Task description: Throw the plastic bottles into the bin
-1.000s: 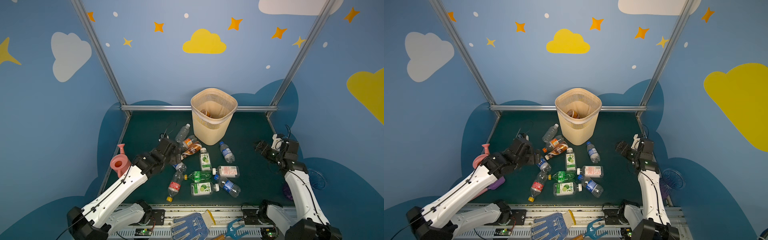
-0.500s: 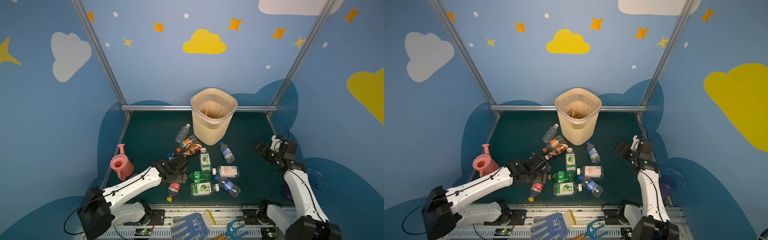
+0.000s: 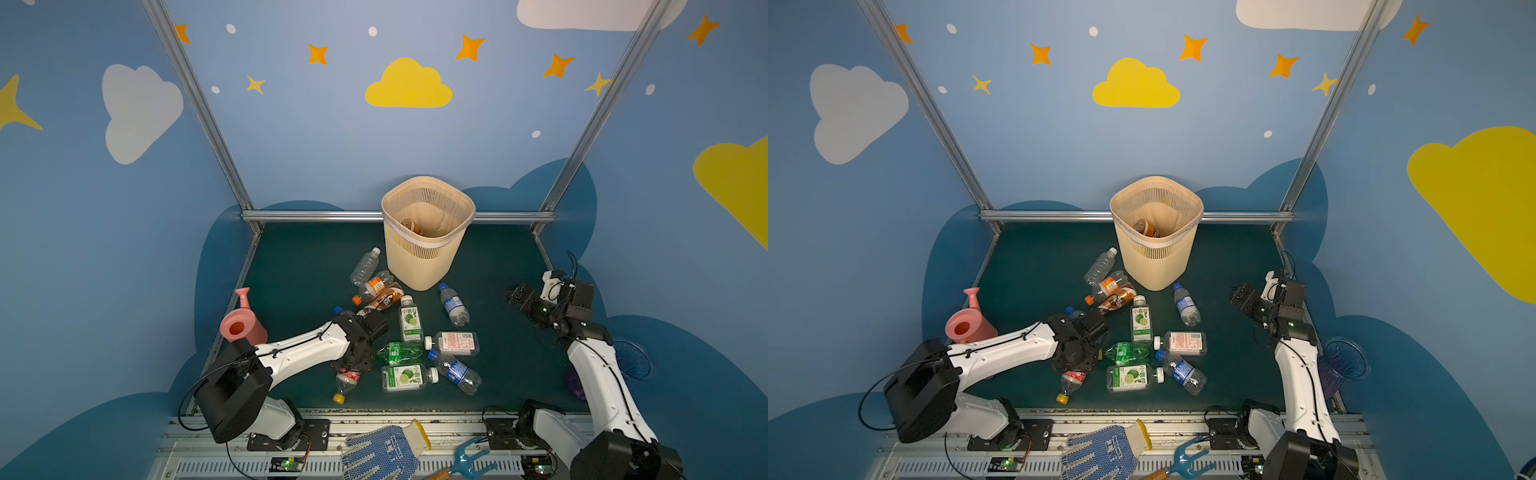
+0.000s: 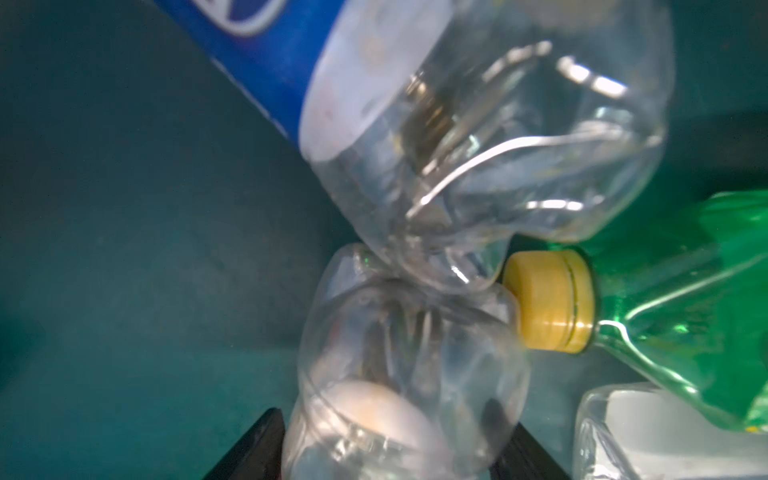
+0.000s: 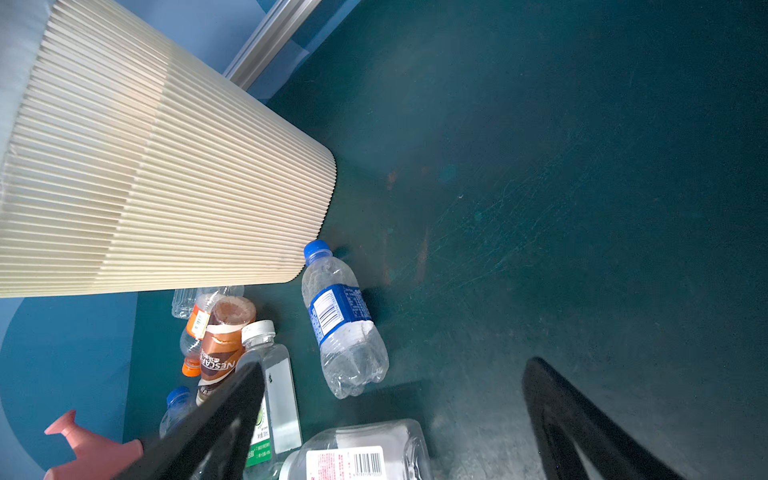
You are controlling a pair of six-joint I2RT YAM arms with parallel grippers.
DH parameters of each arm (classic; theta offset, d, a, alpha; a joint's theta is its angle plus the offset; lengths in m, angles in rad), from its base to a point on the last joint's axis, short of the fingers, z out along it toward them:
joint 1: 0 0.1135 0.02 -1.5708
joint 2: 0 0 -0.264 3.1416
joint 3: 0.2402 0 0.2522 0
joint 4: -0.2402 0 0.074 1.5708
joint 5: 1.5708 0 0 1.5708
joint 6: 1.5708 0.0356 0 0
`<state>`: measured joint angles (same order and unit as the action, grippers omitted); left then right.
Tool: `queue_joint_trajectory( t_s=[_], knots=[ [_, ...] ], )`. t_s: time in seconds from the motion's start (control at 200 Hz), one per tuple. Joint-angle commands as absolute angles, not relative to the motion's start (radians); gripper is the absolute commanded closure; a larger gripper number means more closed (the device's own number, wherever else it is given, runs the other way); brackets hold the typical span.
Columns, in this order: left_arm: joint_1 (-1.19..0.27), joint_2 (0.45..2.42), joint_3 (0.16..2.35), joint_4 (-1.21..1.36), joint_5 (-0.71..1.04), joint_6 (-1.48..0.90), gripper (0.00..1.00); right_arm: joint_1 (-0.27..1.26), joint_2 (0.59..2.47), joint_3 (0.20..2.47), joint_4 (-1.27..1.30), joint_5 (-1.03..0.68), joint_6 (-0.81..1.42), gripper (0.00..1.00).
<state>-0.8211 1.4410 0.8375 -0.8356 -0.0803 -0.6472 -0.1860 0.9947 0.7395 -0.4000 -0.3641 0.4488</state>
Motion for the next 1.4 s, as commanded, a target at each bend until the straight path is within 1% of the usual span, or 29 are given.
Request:
queue_joint_trajectory(
  t_s=[0.0, 0.125, 0.265, 0.42, 0.541, 0.636, 0.726, 0.786, 0.881, 0.976, 1.071, 1.206, 1.302, 1.397],
  knots=[
    [-0.821, 1.451, 0.824, -0.820, -0.065, -0.638, 0.26, -0.184, 0.991, 0.725, -0.390, -0.355, 0.442, 0.03],
    [-0.819, 1.473, 0.821, -0.809, -0.056, -0.634, 0.30, -0.183, 1.004, 0.726, -0.382, -0.361, 0.446, 0.03],
    [-0.817, 1.488, 0.814, -0.799, -0.050, -0.631, 0.31, -0.184, 1.011, 0.726, -0.378, -0.365, 0.446, 0.03],
    [-0.815, 1.478, 0.809, -0.795, -0.053, -0.634, 0.41, -0.183, 1.009, 0.725, -0.378, -0.360, 0.441, 0.03],
    [-0.809, 1.440, 0.814, -0.794, -0.051, -0.645, 0.54, -0.183, 1.009, 0.725, -0.379, -0.360, 0.439, 0.03],
    [-0.802, 1.346, 0.851, -0.811, -0.055, -0.655, 0.55, -0.184, 1.010, 0.727, -0.377, -0.359, 0.438, 0.03],
    [-0.793, 1.237, 0.948, -0.877, -0.117, -0.651, 0.56, -0.184, 1.012, 0.730, -0.375, -0.357, 0.437, 0.03],
    [-0.780, 1.168, 1.045, -0.915, -0.204, -0.612, 0.56, -0.184, 1.015, 0.735, -0.372, -0.357, 0.436, 0.03],
    [-0.736, 1.079, 1.230, -0.905, -0.330, -0.464, 0.55, -0.184, 1.021, 0.752, -0.373, -0.359, 0.434, 0.03],
    [-0.657, 1.057, 1.455, -0.827, -0.409, -0.302, 0.55, -0.184, 1.015, 0.763, -0.378, -0.357, 0.434, 0.03],
    [-0.622, 1.068, 1.610, -0.626, -0.432, -0.157, 0.55, -0.186, 0.997, 0.765, -0.384, -0.355, 0.434, 0.03],
    [-0.606, 1.129, 1.680, -0.307, -0.350, -0.093, 0.55, -0.190, 0.951, 0.764, -0.413, -0.344, 0.425, 0.03],
    [-0.598, 1.260, 1.749, -0.239, -0.263, -0.133, 0.54, -0.194, 0.921, 0.763, -0.428, -0.343, 0.425, 0.03],
    [-0.588, 1.460, 1.851, -0.249, -0.154, -0.215, 0.53, -0.195, 0.899, 0.760, -0.438, -0.348, 0.426, 0.03]
  ],
)
